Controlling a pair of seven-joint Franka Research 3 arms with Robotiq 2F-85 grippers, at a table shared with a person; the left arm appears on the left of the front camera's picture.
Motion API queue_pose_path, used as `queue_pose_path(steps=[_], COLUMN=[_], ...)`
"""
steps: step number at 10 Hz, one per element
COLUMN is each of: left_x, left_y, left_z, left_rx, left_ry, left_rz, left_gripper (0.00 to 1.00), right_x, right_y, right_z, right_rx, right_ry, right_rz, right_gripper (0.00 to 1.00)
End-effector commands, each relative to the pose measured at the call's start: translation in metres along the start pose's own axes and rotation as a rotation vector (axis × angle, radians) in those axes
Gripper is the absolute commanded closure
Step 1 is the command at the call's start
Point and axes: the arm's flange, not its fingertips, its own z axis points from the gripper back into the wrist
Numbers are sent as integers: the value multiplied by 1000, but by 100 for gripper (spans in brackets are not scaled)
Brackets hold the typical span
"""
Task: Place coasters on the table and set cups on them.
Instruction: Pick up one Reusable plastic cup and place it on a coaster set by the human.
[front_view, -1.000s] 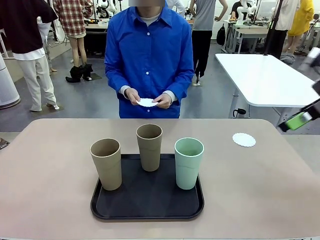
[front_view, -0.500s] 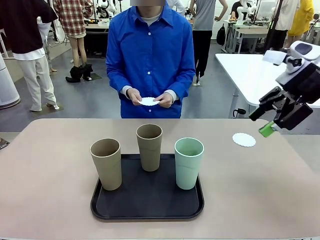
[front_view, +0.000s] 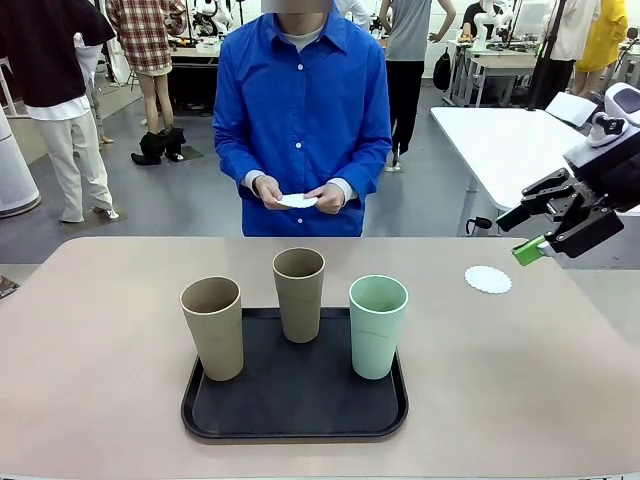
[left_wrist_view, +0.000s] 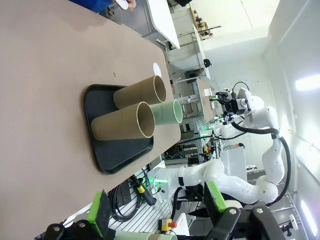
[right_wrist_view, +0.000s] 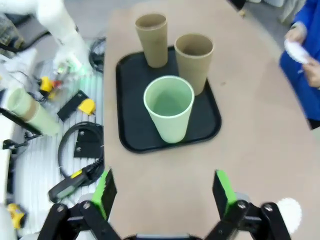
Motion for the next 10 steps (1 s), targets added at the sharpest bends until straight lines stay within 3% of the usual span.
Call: queue_pose_path(steps=[1, 3, 4, 6, 8, 10], left_x=[1, 1, 1, 1, 1, 1], left_y=[-1, -1, -1, -1, -1, -1], left_z=[1, 1, 1, 1, 1, 1], left_rx=[-18, -18, -18, -18, -18, -18], left_ry=[-7, -7, -7, -7, -7, -7], left_rz=[-9, -9, -9, -9, -9, -9], left_gripper=[0, 0, 0, 0, 0, 0], right_x=[-18, -62, -79, -101, -114, -121], right_y=[-1, -31, -47, -55, -61, -70], right_z=[-2, -23, -40, -66, -86, -101], right_rx=[-97, -146, -156, -102, 48, 159], right_ry=[-166, -361, -397, -401, -389, -385], right_rz=[-46, -73, -81, 21, 148, 169], right_gripper=[0, 0, 0, 0, 0, 0])
